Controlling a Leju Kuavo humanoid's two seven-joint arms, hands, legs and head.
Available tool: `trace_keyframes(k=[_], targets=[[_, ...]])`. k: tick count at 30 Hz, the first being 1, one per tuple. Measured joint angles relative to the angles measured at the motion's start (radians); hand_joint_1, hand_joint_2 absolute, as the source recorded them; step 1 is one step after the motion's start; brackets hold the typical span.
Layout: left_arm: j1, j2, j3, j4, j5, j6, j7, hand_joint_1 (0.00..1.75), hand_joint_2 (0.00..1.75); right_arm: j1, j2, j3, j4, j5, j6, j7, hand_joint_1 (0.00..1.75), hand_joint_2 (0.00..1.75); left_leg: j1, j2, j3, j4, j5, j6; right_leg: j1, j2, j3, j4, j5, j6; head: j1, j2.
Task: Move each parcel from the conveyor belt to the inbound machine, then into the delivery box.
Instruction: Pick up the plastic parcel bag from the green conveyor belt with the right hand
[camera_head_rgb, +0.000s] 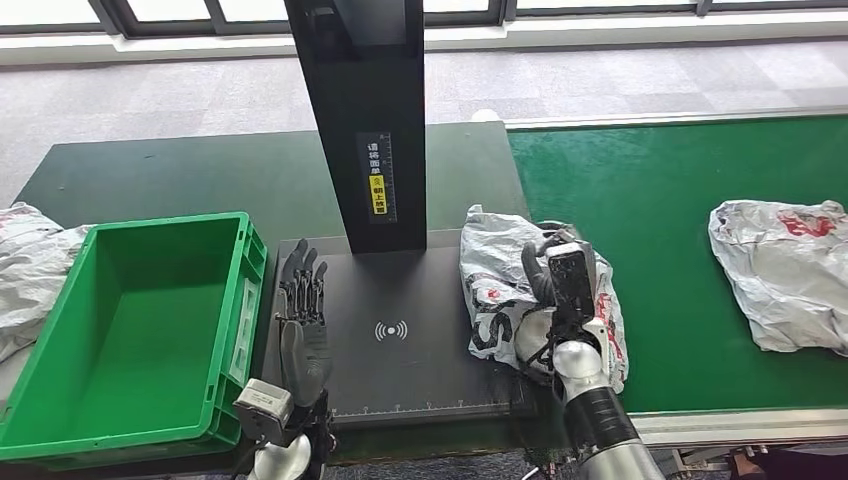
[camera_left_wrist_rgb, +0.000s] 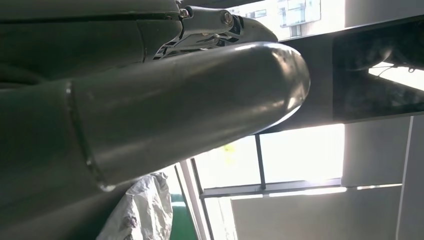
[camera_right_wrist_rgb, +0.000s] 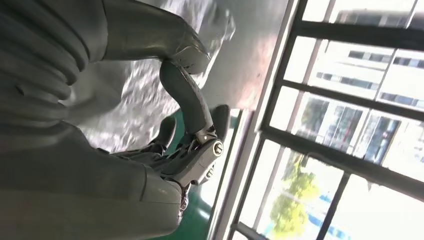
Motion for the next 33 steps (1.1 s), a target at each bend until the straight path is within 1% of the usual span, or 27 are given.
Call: trace_keyframes(k=[3, 6, 12, 18, 20, 23, 26, 30, 31, 33], targets=[[-0.001, 0.000, 0.000, 0.008, 0.007, 0.004, 0.000, 0.00, 0.00, -0.007, -0.029, -0.058, 0.016, 0.032, -0.011, -0.005, 0.00, 1.75, 0.000, 0.001, 0.000, 0.000, 0.000, 0.000, 0.000, 0.001, 0.000, 0.000, 0.000, 0.000, 0.000, 0.000], [-0.002, 0.000, 0.000, 0.015, 0.015, 0.006, 0.000, 0.00, 0.00, -0.019, -0.043, -0.092, 0.029, 0.060, -0.010, -0.011, 0.00, 1.75, 0.000, 0.002, 0.000, 0.000, 0.000, 0.000, 0.000, 0.001, -0.001, 0.000, 0.001, 0.000, 0.000, 0.000], [-0.004, 0.000, 0.000, 0.024, 0.026, 0.006, 0.000, 0.00, 0.00, -0.030, -0.053, -0.118, 0.043, 0.087, -0.014, -0.011, 0.00, 1.75, 0.000, 0.002, 0.000, 0.000, 0.000, 0.000, 0.001, 0.001, -0.001, 0.000, 0.001, 0.000, 0.000, 0.000], [-0.005, 0.000, 0.000, 0.027, 0.028, 0.010, 0.000, 0.00, 0.00, -0.032, -0.061, -0.122, 0.053, 0.108, -0.017, -0.002, 0.00, 1.75, 0.000, 0.002, 0.000, 0.000, 0.000, 0.000, 0.001, 0.002, -0.001, 0.000, 0.001, 0.000, 0.000, 0.000], [-0.006, 0.000, 0.000, 0.029, 0.028, 0.012, 0.000, 0.00, 0.00, -0.043, -0.063, -0.123, 0.067, 0.126, -0.001, 0.029, 0.00, 1.75, 0.000, 0.002, 0.000, 0.000, 0.000, 0.000, 0.000, 0.002, -0.001, 0.000, 0.001, 0.000, 0.000, 0.000], [-0.010, 0.000, 0.000, 0.034, 0.029, 0.013, 0.000, 0.00, 0.00, -0.081, -0.070, -0.123, 0.131, 0.169, 0.039, 0.103, 0.00, 1.75, 0.000, 0.002, 0.000, 0.000, 0.000, 0.000, 0.000, 0.002, -0.001, 0.000, 0.001, 0.000, 0.000, 0.000], [-0.015, 0.000, 0.000, 0.039, 0.030, 0.014, 0.000, 0.00, 0.00, -0.114, -0.075, -0.123, 0.191, 0.195, 0.075, 0.142, 0.00, 1.75, 0.000, 0.002, 0.000, 0.000, 0.000, 0.000, 0.000, 0.001, -0.001, 0.000, 0.001, 0.000, 0.000, 0.000], [-0.036, -0.002, 0.000, 0.057, 0.030, 0.013, 0.000, 0.00, 0.00, -0.167, -0.076, -0.122, 0.333, 0.290, 0.181, 0.264, 0.00, 1.75, 0.000, 0.002, 0.000, 0.000, 0.000, 0.000, 0.000, 0.001, -0.001, 0.000, 0.002, -0.001, 0.000, 0.000], [-0.045, -0.002, 0.000, 0.064, 0.030, 0.012, 0.000, 0.00, 0.00, -0.174, -0.075, -0.121, 0.370, 0.315, 0.197, 0.289, 0.00, 1.75, 0.000, 0.001, 0.000, 0.000, 0.000, 0.000, 0.001, 0.001, -0.001, 0.000, 0.002, -0.001, 0.000, 0.000], [-0.058, -0.004, 0.000, 0.079, 0.029, 0.010, 0.000, 0.00, 0.00, -0.181, -0.071, -0.120, 0.427, 0.343, 0.212, 0.314, 0.00, 1.75, 0.000, 0.000, 0.000, 0.000, 0.001, 0.000, 0.001, 0.000, 0.000, 0.000, 0.002, -0.001, 0.000, 0.000]])
